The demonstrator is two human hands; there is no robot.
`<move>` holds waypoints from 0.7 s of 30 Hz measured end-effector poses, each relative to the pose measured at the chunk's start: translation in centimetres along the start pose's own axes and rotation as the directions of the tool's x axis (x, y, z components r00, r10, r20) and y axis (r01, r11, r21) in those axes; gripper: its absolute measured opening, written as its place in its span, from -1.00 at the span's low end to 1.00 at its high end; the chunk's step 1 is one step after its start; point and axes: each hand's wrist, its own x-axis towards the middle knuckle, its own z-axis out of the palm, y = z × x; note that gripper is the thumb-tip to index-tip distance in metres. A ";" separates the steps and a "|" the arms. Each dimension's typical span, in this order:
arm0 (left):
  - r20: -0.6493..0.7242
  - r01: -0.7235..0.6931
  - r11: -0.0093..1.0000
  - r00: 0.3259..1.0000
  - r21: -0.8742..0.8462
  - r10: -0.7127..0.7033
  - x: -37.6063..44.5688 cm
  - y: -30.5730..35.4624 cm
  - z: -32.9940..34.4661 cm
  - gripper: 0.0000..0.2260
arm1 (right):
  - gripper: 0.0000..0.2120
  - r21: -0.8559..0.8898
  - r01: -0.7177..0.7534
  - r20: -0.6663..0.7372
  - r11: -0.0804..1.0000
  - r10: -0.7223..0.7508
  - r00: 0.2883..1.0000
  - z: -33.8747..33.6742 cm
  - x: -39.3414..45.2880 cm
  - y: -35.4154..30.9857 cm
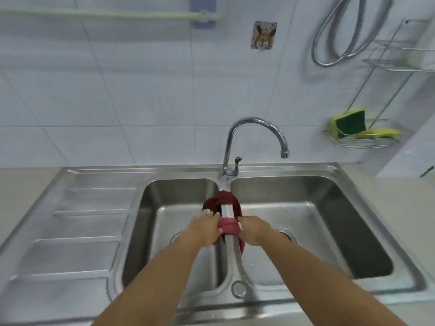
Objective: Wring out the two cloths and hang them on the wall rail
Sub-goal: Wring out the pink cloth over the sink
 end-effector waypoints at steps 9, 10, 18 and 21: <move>-0.106 -0.017 1.000 0.994 -0.023 0.015 2.9 4.1 2.6 -0.61 | -0.75 0.243 -0.053 -0.084 0.969 0.075 0.994 3.0 -0.5 1.4; -0.109 -0.007 1.000 0.994 -0.015 0.005 3.2 4.1 2.7 -0.64 | -0.75 0.261 -0.054 -0.116 0.964 0.087 0.989 3.3 -0.5 1.4; -0.172 0.029 0.996 0.984 -0.081 -0.043 3.1 3.7 3.1 -0.78 | -0.80 0.372 0.038 -0.249 0.927 0.060 0.967 4.7 -1.0 2.0; -0.209 0.045 0.968 0.973 -0.248 -0.099 2.4 3.2 2.2 -0.85 | -0.58 0.483 0.093 -0.265 0.871 0.044 0.963 5.0 -1.4 2.1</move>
